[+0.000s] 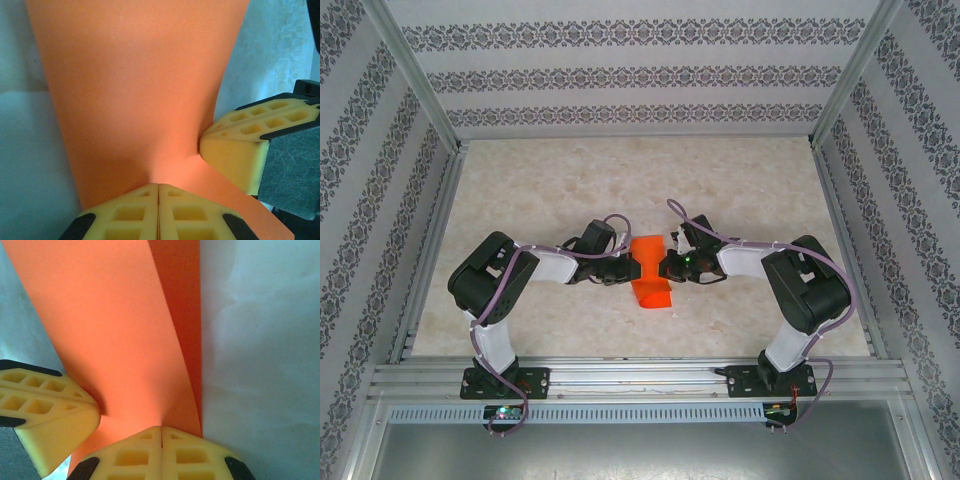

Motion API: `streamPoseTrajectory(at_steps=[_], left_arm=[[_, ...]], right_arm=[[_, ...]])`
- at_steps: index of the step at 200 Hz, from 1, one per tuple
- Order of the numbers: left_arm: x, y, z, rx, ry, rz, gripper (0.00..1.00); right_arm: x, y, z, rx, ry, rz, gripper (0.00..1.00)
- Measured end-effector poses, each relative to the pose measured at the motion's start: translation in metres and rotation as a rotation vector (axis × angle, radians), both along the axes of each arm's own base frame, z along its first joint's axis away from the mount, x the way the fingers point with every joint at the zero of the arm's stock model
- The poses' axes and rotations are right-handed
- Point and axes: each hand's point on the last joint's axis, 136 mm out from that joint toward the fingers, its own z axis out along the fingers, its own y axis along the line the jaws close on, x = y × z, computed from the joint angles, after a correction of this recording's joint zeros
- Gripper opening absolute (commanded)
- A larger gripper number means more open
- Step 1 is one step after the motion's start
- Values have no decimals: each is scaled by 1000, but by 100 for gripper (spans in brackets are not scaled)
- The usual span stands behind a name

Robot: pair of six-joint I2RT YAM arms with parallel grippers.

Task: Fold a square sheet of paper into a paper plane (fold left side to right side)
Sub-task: Hold the square sheet of paper at the center of the table.

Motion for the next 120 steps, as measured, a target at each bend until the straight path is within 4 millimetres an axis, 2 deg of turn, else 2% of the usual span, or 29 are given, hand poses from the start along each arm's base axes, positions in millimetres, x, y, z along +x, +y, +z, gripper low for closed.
streamPoseTrajectory(at_steps=[60, 120], left_arm=[[0, 0, -1, 29, 16, -7, 9], [0, 0, -2, 50, 20, -14, 9]], right_arm=[[1, 1, 3, 4, -7, -8, 0], [17, 15, 25, 82, -83, -27, 0]])
